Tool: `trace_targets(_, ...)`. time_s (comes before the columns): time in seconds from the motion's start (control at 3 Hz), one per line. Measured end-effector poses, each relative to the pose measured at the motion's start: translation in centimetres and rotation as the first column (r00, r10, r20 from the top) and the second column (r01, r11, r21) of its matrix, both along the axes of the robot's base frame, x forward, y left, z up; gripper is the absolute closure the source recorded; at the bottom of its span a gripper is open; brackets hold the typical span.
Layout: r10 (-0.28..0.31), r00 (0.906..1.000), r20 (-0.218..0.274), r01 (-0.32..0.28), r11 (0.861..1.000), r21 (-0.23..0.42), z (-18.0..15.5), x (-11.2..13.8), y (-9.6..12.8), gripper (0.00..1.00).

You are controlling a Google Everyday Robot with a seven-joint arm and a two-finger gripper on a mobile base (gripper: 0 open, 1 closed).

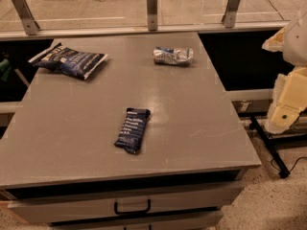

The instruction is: Pick redbull can

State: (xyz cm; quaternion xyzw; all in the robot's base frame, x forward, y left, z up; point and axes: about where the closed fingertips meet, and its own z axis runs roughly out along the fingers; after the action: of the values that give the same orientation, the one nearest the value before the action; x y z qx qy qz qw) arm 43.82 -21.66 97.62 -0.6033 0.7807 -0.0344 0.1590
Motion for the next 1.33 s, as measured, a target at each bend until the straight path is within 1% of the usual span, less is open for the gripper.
trace_targets(0.33, 0.000, 1.0000, 0.005, 0.000, 1.000, 0.004, 0.1, 0.1, 0.0, 0.00)
trace_targets(0.67, 0.035, 0.9979, 0.055, -0.038, 0.998, 0.055, -0.7, 4.0, 0.7, 0.00)
trace_targets(1.0, 0.071, 0.9878, 0.138, -0.093, 0.983, 0.160, -2.3, 11.9, 2.8, 0.00)
trace_targets(1.33, 0.073, 0.9741, 0.214, -0.129, 0.956, 0.264, -3.3, 19.2, 5.9, 0.00)
